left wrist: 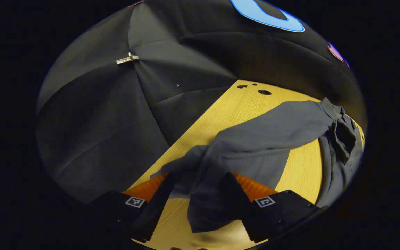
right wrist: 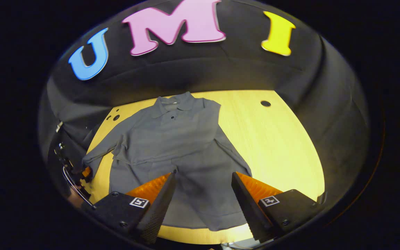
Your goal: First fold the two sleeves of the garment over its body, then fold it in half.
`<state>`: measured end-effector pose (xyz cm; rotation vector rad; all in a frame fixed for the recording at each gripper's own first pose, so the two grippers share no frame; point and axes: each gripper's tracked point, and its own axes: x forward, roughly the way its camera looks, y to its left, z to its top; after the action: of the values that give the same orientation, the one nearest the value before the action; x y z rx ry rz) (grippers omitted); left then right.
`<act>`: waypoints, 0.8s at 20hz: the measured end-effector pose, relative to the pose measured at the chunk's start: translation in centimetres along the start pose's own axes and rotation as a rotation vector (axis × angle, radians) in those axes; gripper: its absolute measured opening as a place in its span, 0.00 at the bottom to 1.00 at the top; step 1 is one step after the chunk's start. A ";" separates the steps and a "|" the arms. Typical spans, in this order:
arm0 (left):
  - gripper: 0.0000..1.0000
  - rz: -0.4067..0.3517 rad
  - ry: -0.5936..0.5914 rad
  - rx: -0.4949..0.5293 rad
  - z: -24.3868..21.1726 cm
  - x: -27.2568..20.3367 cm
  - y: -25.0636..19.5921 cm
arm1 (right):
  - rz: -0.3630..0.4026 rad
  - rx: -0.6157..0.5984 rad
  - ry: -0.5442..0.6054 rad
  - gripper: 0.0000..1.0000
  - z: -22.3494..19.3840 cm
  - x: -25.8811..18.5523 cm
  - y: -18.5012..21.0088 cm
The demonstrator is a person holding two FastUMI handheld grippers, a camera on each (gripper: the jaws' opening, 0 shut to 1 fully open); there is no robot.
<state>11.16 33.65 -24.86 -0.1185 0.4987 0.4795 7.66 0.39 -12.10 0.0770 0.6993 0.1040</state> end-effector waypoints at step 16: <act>0.06 -0.057 0.046 0.107 1.3 -1.3 -4.1 | -0.032 -0.011 -0.025 0.99 -4.8 -1.7 -2.7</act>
<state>12.71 29.77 -23.10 -0.0409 0.5634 0.3941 3.43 -2.30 -14.99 0.0562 0.6743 0.0759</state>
